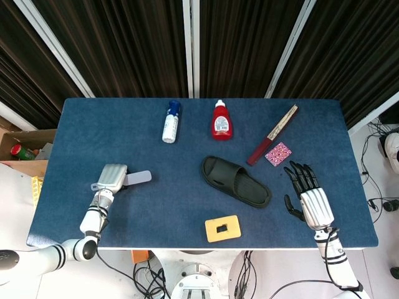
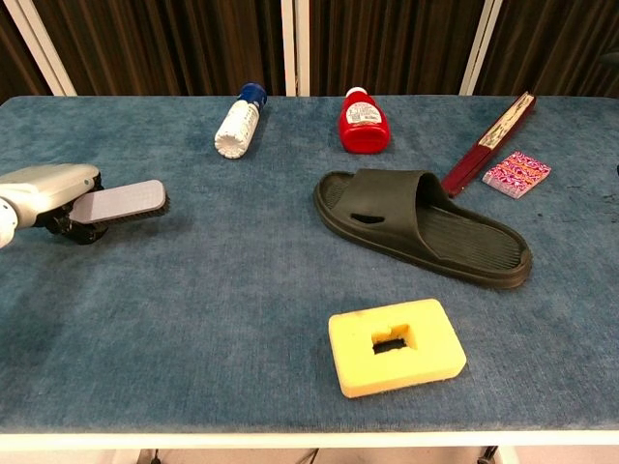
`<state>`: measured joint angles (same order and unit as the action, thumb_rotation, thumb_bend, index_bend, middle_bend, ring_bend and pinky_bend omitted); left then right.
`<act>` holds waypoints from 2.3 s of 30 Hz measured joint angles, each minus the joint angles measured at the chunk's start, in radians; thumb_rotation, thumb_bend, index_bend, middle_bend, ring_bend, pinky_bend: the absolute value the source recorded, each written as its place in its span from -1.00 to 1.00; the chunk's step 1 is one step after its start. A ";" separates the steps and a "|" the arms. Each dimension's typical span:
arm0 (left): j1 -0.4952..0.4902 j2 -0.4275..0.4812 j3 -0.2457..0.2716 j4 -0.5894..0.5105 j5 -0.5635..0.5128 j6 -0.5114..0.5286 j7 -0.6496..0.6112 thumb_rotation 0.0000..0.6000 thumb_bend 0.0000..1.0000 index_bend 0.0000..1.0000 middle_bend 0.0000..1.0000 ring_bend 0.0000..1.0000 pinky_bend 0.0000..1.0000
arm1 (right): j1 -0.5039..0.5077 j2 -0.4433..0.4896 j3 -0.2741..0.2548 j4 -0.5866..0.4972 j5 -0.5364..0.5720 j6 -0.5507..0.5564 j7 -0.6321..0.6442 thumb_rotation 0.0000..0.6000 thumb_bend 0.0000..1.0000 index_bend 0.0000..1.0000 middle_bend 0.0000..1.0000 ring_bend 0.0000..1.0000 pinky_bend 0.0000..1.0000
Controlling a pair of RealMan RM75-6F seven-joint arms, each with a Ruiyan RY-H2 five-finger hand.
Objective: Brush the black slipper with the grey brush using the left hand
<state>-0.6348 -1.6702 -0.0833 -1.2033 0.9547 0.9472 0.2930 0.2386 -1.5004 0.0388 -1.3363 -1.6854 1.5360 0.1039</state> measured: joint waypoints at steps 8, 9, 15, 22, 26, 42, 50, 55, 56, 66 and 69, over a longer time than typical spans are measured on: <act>-0.006 0.006 -0.001 0.011 0.073 -0.009 -0.011 1.00 0.32 1.00 1.00 1.00 1.00 | -0.003 -0.006 -0.001 0.013 0.007 0.002 0.008 1.00 -0.06 -1.00 -1.00 -1.00 -1.00; -0.007 0.006 -0.001 0.013 0.084 -0.008 -0.013 1.00 0.32 1.00 1.00 1.00 1.00 | -0.003 -0.006 -0.001 0.015 0.008 0.003 0.009 1.00 -0.06 -1.00 -1.00 -1.00 -1.00; -0.009 0.002 0.010 0.034 0.166 0.003 -0.037 1.00 0.28 0.80 0.95 0.96 1.00 | -0.005 -0.006 -0.001 0.021 0.011 0.006 0.014 1.00 -0.06 -1.00 -1.00 -1.00 -1.00; -0.011 0.012 0.026 0.049 0.208 -0.034 -0.064 0.49 -0.01 -0.26 0.28 0.33 0.75 | -0.005 -0.007 -0.002 0.022 0.014 0.003 0.013 1.00 -0.05 -1.00 -1.00 -1.00 -1.00; -0.015 0.027 0.024 0.038 0.189 -0.075 -0.050 0.14 -0.25 -0.47 -0.06 0.00 0.50 | -0.005 -0.007 -0.002 0.020 0.015 0.003 0.010 1.00 -0.05 -1.00 -1.00 -1.00 -1.00; -0.002 0.037 0.021 0.035 0.243 -0.051 -0.067 0.03 -0.33 -0.58 -0.35 -0.30 0.41 | -0.007 -0.006 -0.004 0.020 0.018 0.002 0.006 1.00 -0.05 -1.00 -1.00 -1.00 -1.00; 0.007 0.052 0.023 0.009 0.279 -0.018 -0.067 0.04 -0.34 -0.58 -0.35 -0.30 0.40 | -0.005 -0.007 -0.003 0.020 0.020 -0.001 0.003 1.00 -0.05 -1.00 -1.00 -1.00 -1.00; 0.012 0.060 0.024 0.001 0.289 -0.013 -0.067 0.09 -0.34 -0.59 -0.36 -0.31 0.39 | -0.005 -0.007 -0.004 0.017 0.018 -0.001 -0.001 1.00 -0.05 -1.00 -1.00 -1.00 -1.00; 0.013 0.060 0.024 0.000 0.292 -0.011 -0.067 0.11 -0.34 -0.59 -0.37 -0.32 0.39 | -0.005 -0.007 -0.004 0.017 0.019 -0.001 -0.002 1.00 -0.05 -1.00 -1.00 -1.00 -1.00; 0.021 0.069 0.033 -0.009 0.341 0.019 -0.076 0.47 -0.34 -0.56 -0.37 -0.32 0.37 | -0.004 -0.005 -0.004 0.011 0.019 -0.005 -0.006 1.00 -0.05 -1.00 -1.00 -1.00 -1.00; 0.024 0.072 0.034 -0.018 0.356 0.035 -0.076 0.48 -0.33 -0.55 -0.37 -0.32 0.33 | -0.004 -0.005 -0.004 0.011 0.020 -0.006 -0.006 1.00 -0.05 -1.00 -1.00 -1.00 -1.00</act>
<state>-0.6110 -1.5983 -0.0493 -1.2211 1.3112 0.9826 0.2170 0.2349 -1.5052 0.0344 -1.3252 -1.6651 1.5296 0.0975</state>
